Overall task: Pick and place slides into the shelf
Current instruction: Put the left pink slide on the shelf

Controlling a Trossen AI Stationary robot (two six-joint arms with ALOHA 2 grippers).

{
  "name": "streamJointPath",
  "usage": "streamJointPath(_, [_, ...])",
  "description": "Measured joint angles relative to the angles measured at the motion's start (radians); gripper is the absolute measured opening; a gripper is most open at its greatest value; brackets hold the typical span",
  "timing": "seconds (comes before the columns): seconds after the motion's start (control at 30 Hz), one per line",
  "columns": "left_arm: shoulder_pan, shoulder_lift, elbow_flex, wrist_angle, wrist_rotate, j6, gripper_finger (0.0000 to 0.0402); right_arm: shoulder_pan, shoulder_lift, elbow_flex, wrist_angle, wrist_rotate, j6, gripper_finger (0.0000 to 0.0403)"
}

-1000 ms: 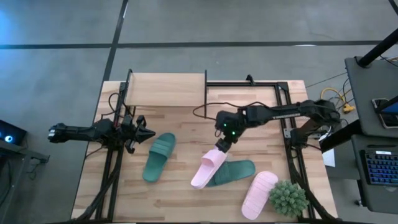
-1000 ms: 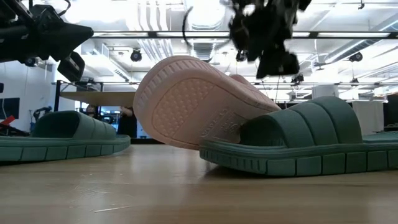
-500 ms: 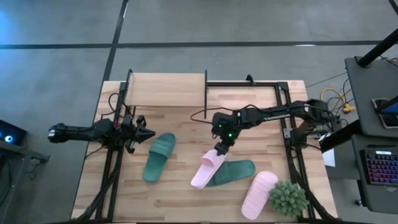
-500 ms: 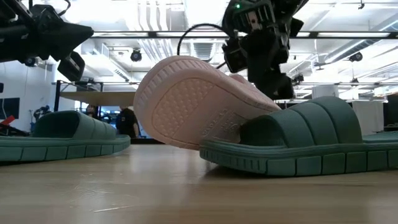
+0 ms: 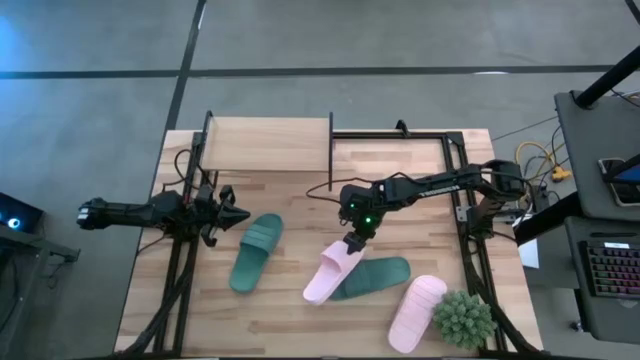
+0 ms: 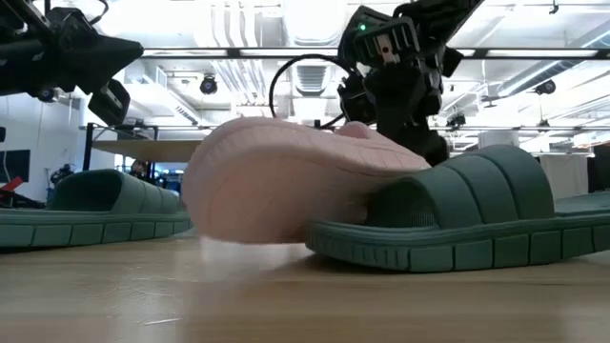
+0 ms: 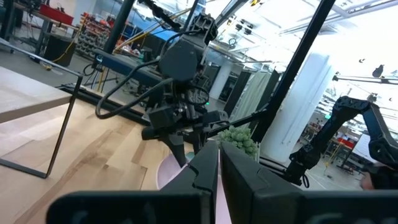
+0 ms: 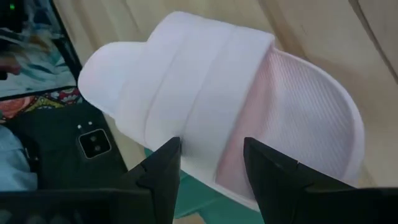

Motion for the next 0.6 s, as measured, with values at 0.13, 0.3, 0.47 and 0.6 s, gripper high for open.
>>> streamJointPath(0.13, [0.0, 0.0, 0.0, 0.004, 0.0, 0.0, 0.0004, 0.0, -0.001, 0.0, 0.061, -0.001, -0.001, 0.0155])
streamJointPath(0.3, [0.0, 0.001, 0.0, 0.003, 0.0, 0.0, 0.0004, 0.0, 0.002, -0.001, 0.07, -0.019, -0.03, 0.0081])
streamJointPath(0.47, [0.0, 0.001, 0.0, 0.002, 0.0, 0.0, 0.0004, 0.0, 0.0, -0.001, 0.079, -0.015, -0.066, 0.0016])
streamJointPath(0.6, [0.0, 0.001, 0.0, 0.002, 0.0, 0.0, 0.0004, 0.001, -0.024, 0.021, 0.067, 0.009, -0.094, 0.0012])
